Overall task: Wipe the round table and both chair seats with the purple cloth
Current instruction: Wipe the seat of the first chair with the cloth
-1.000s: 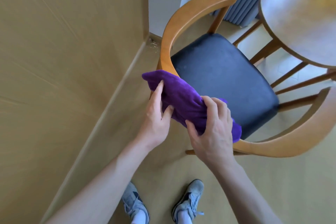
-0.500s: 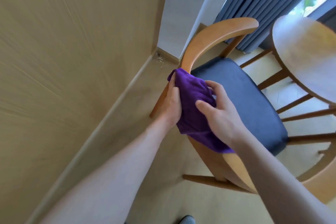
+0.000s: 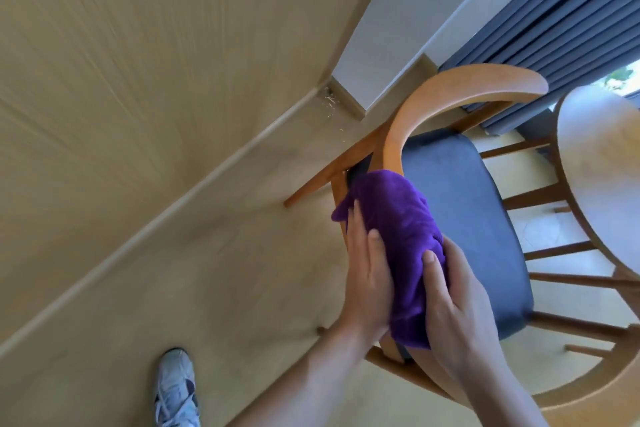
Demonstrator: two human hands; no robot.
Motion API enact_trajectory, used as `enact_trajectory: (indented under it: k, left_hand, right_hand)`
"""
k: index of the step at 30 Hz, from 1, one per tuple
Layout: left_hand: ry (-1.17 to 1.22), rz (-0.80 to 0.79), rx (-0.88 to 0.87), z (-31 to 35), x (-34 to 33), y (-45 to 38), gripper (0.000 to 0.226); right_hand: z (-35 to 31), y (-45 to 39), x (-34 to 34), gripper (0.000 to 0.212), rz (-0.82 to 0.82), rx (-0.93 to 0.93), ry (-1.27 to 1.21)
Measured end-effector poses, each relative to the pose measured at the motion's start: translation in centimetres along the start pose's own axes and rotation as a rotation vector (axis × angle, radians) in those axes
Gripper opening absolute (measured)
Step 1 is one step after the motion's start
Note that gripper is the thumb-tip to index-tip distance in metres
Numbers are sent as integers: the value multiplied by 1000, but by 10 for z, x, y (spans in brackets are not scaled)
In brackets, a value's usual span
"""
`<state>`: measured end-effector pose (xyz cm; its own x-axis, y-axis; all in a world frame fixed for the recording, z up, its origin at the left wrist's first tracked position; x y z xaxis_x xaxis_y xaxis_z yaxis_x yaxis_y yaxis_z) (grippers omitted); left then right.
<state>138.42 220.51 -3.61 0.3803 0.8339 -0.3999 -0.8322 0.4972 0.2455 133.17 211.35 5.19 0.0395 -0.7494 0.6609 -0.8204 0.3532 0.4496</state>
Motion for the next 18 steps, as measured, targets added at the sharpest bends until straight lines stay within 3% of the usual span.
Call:
enact_trajectory:
  k: [2, 6, 12, 15, 18]
  left_hand:
    - [-41, 10, -10, 6, 6, -13, 64]
    - [-108, -6, -8, 21, 21, -56, 60]
    - [176, 78, 182, -1, 12, -28, 53]
    - [369, 105, 177, -3, -8, -1, 57]
    - [465, 194, 162, -9, -26, 23, 61]
  right_hand:
    - [-4, -8, 3, 41, -37, 10, -48]
    - [-10, -42, 3, 44, -215, 18, -84]
    - [-10, -63, -2, 33, -197, 113, -91]
    - [-16, -58, -2, 15, -198, 206, -124]
    - [-12, -42, 0, 10, -233, 323, -135]
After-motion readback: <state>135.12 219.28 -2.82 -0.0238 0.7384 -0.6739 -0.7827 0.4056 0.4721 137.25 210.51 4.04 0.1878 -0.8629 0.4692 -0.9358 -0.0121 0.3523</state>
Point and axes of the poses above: each hand's wrist, its own y-axis away from the middle knuckle, its own x-axis out of the back of the hand, z = x × y, the point moved 8 cm from there along -y, towards the middle knuckle, and after that the axes turned 15 degrees about -z, right-handed, at the moved point
